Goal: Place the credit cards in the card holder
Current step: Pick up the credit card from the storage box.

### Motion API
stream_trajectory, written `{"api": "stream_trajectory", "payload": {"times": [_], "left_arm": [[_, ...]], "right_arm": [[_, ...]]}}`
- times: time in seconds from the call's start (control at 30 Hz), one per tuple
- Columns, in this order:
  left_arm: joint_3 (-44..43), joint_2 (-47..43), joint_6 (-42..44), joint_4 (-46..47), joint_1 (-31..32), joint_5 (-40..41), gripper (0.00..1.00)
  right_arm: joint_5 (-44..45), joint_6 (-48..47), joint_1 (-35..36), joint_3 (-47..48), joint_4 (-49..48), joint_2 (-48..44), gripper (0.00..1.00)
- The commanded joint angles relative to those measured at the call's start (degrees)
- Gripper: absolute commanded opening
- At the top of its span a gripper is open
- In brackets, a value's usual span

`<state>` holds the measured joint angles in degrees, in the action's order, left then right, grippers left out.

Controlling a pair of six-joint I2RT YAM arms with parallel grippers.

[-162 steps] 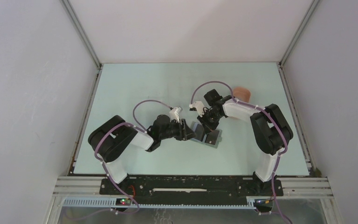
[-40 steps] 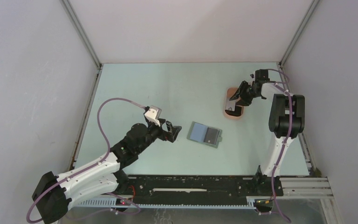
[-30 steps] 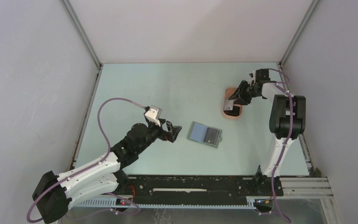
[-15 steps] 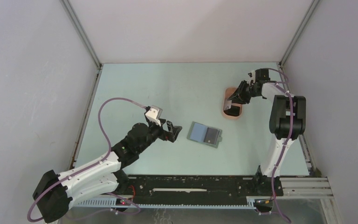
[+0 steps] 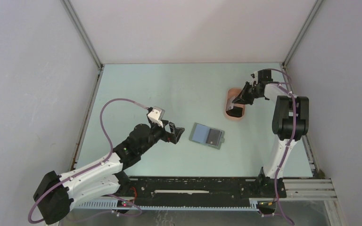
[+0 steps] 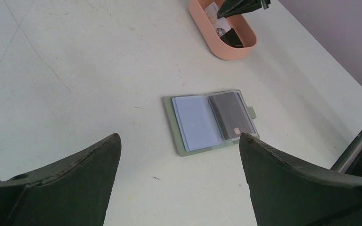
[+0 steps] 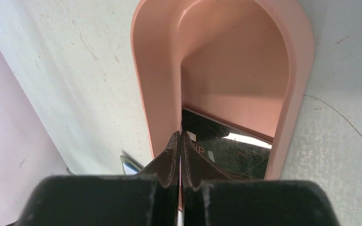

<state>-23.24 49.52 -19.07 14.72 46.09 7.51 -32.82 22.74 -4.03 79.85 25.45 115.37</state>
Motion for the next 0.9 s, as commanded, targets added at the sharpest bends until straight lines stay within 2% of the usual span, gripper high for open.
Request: {"api": "stream_trajectory", "payload": {"times": [0.0, 0.3, 0.47, 0.73, 0.87], "left_arm": [[0.97, -0.13, -0.67, 3.20, -0.34, -1.68, 1.00], [2.83, -1.16, -2.31, 8.76, -0.30, -7.01, 1.00], [2.74, -0.52, -3.89, 13.42, -0.35, -11.55, 1.00], [2.23, 1.29, -6.29, 19.77, -0.29, -16.69, 1.00], [1.29, 1.93, -6.30, 21.83, -0.29, -18.85, 1.00]], "right_arm": [[1.24, -3.06, -0.07, -0.31, -0.40, -1.61, 0.00], [2.20, -9.24, -1.71, -0.95, 3.04, -8.38, 0.00], [-0.60, -12.58, -2.55, -2.86, 4.63, -13.44, 0.00], [-7.97, -18.42, -1.44, -5.30, 8.69, -23.26, 0.00], [-16.72, -24.71, -0.51, -8.70, 9.68, -30.66, 0.00]]}}
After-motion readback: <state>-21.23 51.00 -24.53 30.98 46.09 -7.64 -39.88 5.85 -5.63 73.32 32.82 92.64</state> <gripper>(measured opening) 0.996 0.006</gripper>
